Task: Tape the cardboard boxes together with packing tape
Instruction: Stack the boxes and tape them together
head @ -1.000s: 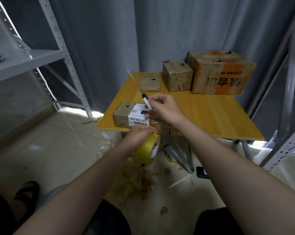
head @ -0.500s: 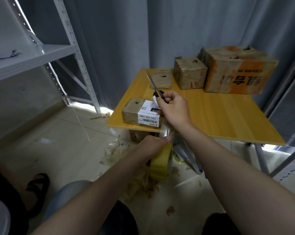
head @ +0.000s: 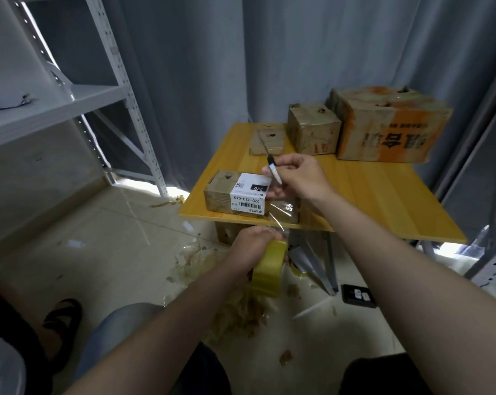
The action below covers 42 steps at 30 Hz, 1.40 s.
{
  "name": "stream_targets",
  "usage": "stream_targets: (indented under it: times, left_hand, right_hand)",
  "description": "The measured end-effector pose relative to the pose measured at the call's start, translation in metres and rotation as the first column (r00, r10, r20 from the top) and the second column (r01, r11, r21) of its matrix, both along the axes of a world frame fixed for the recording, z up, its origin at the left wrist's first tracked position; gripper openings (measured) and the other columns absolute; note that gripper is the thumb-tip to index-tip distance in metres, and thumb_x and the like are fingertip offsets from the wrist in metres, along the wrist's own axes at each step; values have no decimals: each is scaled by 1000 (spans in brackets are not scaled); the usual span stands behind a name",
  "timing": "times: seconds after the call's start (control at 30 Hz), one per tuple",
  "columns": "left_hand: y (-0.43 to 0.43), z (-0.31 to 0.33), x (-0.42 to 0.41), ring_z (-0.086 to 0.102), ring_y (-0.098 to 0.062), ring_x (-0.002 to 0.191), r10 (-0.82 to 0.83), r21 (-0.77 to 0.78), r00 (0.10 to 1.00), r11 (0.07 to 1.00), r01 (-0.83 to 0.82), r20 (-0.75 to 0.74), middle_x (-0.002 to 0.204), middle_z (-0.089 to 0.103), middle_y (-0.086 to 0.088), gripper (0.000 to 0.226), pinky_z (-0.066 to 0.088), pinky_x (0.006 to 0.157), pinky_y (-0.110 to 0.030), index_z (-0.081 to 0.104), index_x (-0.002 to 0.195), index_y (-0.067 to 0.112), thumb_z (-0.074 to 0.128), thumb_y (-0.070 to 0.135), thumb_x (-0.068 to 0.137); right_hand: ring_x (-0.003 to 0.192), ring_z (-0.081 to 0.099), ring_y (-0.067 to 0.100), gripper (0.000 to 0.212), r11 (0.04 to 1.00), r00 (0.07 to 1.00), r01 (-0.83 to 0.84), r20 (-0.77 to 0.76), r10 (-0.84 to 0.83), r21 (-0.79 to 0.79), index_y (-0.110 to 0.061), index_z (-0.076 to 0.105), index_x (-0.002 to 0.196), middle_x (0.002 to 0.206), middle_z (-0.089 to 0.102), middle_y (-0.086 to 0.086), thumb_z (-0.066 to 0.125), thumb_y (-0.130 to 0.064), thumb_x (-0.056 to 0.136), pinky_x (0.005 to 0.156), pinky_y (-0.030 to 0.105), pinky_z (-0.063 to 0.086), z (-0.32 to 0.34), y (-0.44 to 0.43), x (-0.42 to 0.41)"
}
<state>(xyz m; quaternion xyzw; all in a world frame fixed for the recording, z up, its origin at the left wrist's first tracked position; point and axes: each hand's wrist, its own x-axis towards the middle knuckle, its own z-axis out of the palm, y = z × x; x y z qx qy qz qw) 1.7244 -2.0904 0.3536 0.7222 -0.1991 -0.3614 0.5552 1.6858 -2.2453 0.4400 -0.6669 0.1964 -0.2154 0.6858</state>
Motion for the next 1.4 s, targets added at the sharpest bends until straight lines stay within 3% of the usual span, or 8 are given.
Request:
stream_targets:
  times: [0.07, 0.17, 0.33, 0.47, 0.7, 1.03, 1.2, 1.4]
  left_hand:
    - [-3, 4, -2, 75, -39, 88, 16, -43, 1000, 999, -17, -27, 94, 77, -22, 16, 62, 85, -45, 79, 88, 12, 66, 15, 97]
    - [-5, 12, -6, 73, -31, 67, 8, -32, 999, 999, -10, -50, 77, 75, -23, 28, 61, 72, -35, 78, 74, 13, 63, 11, 97]
    - [-2, 18, -11, 71, -31, 63, 51, -1, 991, 999, -51, -122, 77, 73, -22, 17, 60, 61, -35, 73, 89, 4, 62, 11, 100]
    - [4, 19, -13, 71, -31, 64, 59, 22, 986, 998, -56, -159, 79, 73, -23, 16, 59, 59, -33, 69, 97, 1, 61, 14, 102]
    - [11, 24, -14, 67, -29, 61, 31, 31, 990, 999, -27, -136, 81, 71, -24, 13, 57, 63, -32, 68, 95, 1, 60, 9, 100]
    - [12, 24, -12, 66, -27, 58, 1, 47, 991, 999, 5, -133, 83, 71, -24, 12, 58, 62, -31, 68, 98, 2, 60, 11, 101]
    - [13, 23, -9, 67, -28, 59, 0, 61, 991, 998, 8, -134, 86, 71, -25, 13, 58, 57, -30, 71, 98, 1, 61, 11, 101]
    - [14, 22, -11, 65, -26, 52, 4, 60, 990, 998, 4, -143, 82, 70, -25, 14, 57, 53, -28, 69, 97, 2, 60, 11, 102]
  right_hand:
    - [47, 61, 17, 37, 988, 986, -134, -113, 125, -78, -2, 65, 102, 73, 73, 12, 89, -13, 77, 60, 41, 66, 6, -2, -17]
    - [47, 57, 15, 43, 937, 906, -315, -342, 250, -150, 1, 63, 103, 67, 64, 13, 90, -17, 74, 60, 38, 65, 13, -9, -42]
    - [56, 63, 15, 67, 854, 637, -515, -697, 329, -67, 2, 64, 110, 62, 63, 3, 93, -35, 63, 77, 42, 65, 17, -32, -83]
    - [59, 63, 16, 69, 860, 532, -509, -779, 332, 18, 4, 69, 115, 74, 66, 6, 94, -33, 63, 75, 41, 65, 5, -49, -108]
    - [61, 64, 18, 72, 887, 521, -457, -788, 328, 67, 4, 68, 118, 81, 69, 9, 97, -30, 61, 77, 42, 64, -12, -60, -120]
    - [61, 65, 16, 49, 879, 535, -476, -780, 323, 38, -1, 70, 101, 76, 64, 7, 93, -30, 69, 72, 37, 64, -10, -46, -99]
    - [57, 62, 13, 65, 887, 587, -462, -753, 297, -10, 2, 73, 98, 71, 65, 7, 100, -33, 51, 70, 35, 64, -16, -45, -83]
    - [51, 59, 11, 37, 886, 588, -462, -758, 283, -27, -8, 80, 75, 65, 65, 7, 99, -31, 55, 64, 33, 64, -21, -47, -84]
